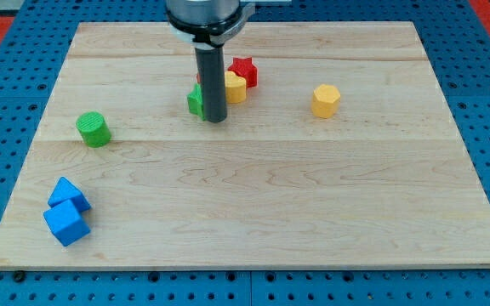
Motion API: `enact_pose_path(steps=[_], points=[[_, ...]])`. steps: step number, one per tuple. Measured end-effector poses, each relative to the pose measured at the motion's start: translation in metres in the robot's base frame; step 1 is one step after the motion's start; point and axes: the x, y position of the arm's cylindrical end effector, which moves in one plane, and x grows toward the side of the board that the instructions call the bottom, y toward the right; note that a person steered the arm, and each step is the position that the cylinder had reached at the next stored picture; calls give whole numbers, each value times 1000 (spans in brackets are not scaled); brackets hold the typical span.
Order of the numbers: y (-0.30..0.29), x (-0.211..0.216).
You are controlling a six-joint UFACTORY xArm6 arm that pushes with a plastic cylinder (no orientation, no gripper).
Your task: Slide yellow hexagon to the right of yellow heart
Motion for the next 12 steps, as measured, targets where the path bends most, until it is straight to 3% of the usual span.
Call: enact_pose_path(steps=[2,3,4,7,8,9,10,11,12], points=[[75,51],[188,36],[210,9],[104,-26],[92,-26],[134,-32],[141,-62],[115,-73],[80,-53]])
